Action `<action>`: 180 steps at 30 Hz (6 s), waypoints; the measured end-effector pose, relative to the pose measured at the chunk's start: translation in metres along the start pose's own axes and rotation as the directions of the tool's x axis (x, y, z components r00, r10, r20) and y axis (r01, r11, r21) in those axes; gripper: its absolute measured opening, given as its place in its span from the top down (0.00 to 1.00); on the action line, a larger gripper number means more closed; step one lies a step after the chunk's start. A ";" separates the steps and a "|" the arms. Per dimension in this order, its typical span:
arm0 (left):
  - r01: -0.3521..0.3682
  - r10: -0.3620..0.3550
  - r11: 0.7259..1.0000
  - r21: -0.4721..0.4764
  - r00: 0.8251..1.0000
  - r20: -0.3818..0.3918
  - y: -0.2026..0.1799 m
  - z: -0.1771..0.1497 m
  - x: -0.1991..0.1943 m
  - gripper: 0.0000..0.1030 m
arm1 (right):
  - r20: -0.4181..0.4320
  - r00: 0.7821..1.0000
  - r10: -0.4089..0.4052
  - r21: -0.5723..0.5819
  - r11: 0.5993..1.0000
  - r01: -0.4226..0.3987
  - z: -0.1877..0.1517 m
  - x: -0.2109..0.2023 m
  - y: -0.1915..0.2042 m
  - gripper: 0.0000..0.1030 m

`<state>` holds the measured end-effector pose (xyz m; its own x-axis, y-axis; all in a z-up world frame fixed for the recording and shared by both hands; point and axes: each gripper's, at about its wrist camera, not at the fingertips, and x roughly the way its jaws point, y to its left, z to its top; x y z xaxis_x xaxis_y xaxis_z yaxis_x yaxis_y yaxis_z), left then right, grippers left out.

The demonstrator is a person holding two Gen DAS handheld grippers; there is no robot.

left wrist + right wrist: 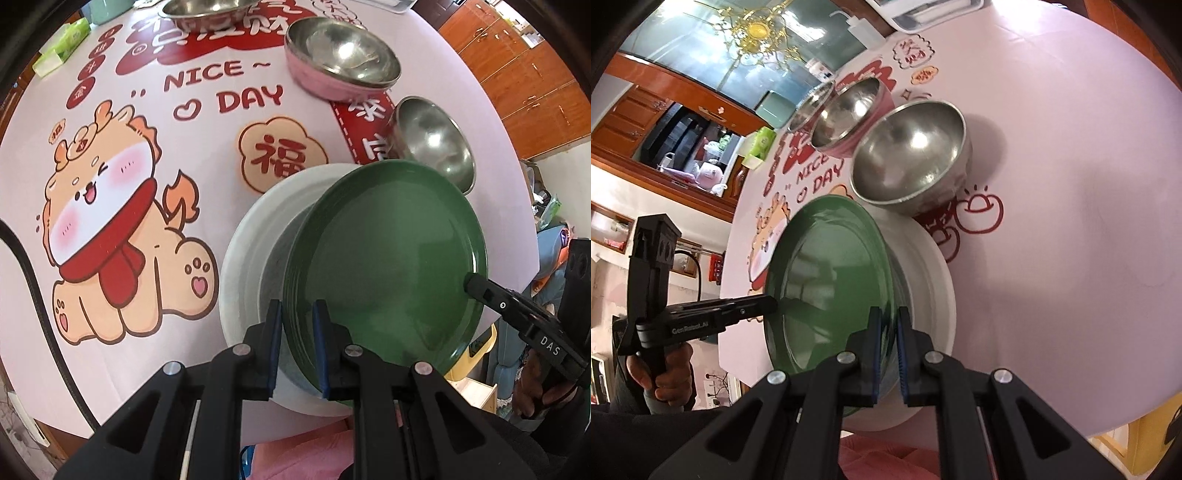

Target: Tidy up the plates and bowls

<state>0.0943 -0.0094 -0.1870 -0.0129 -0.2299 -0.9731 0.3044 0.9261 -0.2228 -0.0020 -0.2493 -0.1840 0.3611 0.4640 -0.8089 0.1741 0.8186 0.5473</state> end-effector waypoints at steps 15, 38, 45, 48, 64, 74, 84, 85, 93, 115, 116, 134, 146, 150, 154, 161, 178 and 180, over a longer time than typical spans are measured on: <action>-0.021 0.016 0.998 -0.065 0.998 -0.067 0.018 -0.002 0.020 0.86 | -0.079 0.996 -0.042 -0.038 0.999 0.039 0.006 0.023 0.012 0.90; -0.016 0.018 0.997 -0.074 1.000 0.024 0.005 -0.007 -0.007 0.86 | -0.092 0.990 -0.105 -0.112 0.989 0.095 0.004 0.024 0.023 0.64; 0.002 0.005 0.997 -0.079 0.997 0.082 0.013 -0.027 -0.022 0.84 | -0.026 0.991 -0.134 -0.106 0.986 0.130 -0.004 0.014 0.028 0.63; 0.011 -0.001 0.997 -0.080 0.992 0.124 0.017 -0.038 -0.030 0.81 | 0.023 0.988 -0.151 -0.104 0.983 0.153 -0.007 0.006 0.032 0.56; -0.020 0.039 0.998 -0.066 0.954 0.296 -0.006 -0.063 -0.082 0.52 | 0.214 0.971 -0.107 -0.180 0.972 0.148 -0.010 -0.040 0.066 0.41; -0.085 0.161 0.975 -0.207 0.907 0.389 -0.028 -0.080 -0.117 0.37 | 0.265 0.964 -0.002 -0.252 0.965 0.071 0.013 -0.076 0.075 0.40; -0.106 0.273 0.918 -0.382 0.868 0.415 -0.035 -0.095 -0.123 0.27 | 0.222 0.974 0.052 -0.339 0.941 0.027 0.035 -0.087 0.086 0.39; -0.110 0.283 0.912 -0.395 0.866 0.412 -0.035 -0.097 -0.122 0.27 | 0.221 0.974 0.048 -0.342 0.939 0.031 0.037 -0.087 0.087 0.36; -0.106 0.321 0.889 -0.446 0.839 0.439 -0.028 -0.107 -0.133 0.22 | 0.199 0.977 0.073 -0.388 0.922 0.010 0.043 -0.082 0.105 0.28; -0.035 0.170 0.963 -0.267 0.847 0.503 0.095 -0.033 -0.165 0.18 | 0.293 0.951 -0.096 -0.239 0.956 0.170 0.050 -0.026 0.196 0.23; -0.037 0.166 0.966 -0.257 0.849 0.502 0.101 -0.029 -0.166 0.18 | 0.298 0.948 -0.107 -0.222 0.959 0.178 0.052 -0.021 0.201 0.23; -0.038 0.079 0.993 -0.109 0.913 0.401 0.175 0.080 -0.180 0.17 | 0.319 0.918 -0.235 -0.027 0.966 0.256 0.111 0.020 0.256 0.23; -0.075 0.116 0.989 -0.130 0.931 0.345 0.190 0.156 -0.164 0.17 | 0.334 0.917 -0.220 -0.004 0.972 0.234 0.196 0.031 0.247 0.23; -0.099 0.134 0.987 -0.125 0.937 0.322 0.188 0.184 -0.155 0.17 | 0.338 0.918 -0.209 0.023 0.977 0.214 0.222 0.037 0.232 0.23; -0.114 0.142 0.988 -0.109 0.939 0.314 0.183 0.213 -0.143 0.18 | 0.324 0.926 -0.195 0.059 0.981 0.186 0.246 0.049 0.214 0.23; -0.143 0.164 0.986 -0.091 0.937 0.309 0.181 0.258 -0.115 0.18 | 0.282 0.944 -0.172 0.116 0.983 0.144 0.278 0.085 0.180 0.23; 0.008 0.042 0.988 -0.155 0.947 0.317 0.202 0.304 -0.024 0.18 | 0.163 0.984 -0.068 0.188 0.981 0.037 0.297 0.175 0.141 0.23; 0.016 0.032 0.988 -0.152 0.950 0.310 0.201 0.307 -0.014 0.18 | 0.156 0.986 -0.053 0.202 0.979 0.020 0.297 0.183 0.139 0.23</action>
<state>0.4486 0.0884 -0.2001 0.2925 -0.2815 -0.9139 0.1559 0.9570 -0.2448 0.3604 -0.1513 -0.1922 0.4902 0.3615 -0.7931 0.3631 0.7425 0.5629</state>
